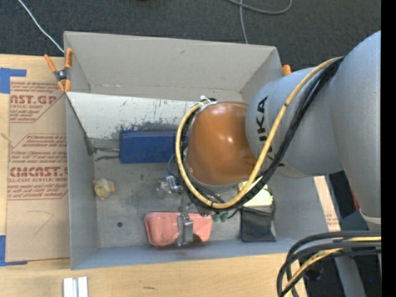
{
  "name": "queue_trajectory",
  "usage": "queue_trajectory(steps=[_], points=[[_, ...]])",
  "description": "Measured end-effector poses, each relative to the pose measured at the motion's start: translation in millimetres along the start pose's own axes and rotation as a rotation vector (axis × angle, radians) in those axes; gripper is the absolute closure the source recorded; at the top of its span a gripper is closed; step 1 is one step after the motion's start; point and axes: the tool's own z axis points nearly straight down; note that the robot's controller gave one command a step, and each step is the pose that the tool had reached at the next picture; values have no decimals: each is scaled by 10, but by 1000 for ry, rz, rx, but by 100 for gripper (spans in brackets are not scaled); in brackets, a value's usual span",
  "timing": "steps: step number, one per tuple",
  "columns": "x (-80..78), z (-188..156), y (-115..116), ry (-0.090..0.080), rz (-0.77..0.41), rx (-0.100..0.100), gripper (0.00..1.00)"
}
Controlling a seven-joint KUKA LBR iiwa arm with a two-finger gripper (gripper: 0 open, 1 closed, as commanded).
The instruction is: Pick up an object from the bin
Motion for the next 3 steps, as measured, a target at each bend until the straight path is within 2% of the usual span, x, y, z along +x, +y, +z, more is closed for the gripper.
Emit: queue_trajectory(steps=[1,2,3], points=[[-55,686,-45,-16,-72,0,0],[-45,690,-56,-13,-52,-2,100],[-45,690,-57,-13,-50,-2,100]])
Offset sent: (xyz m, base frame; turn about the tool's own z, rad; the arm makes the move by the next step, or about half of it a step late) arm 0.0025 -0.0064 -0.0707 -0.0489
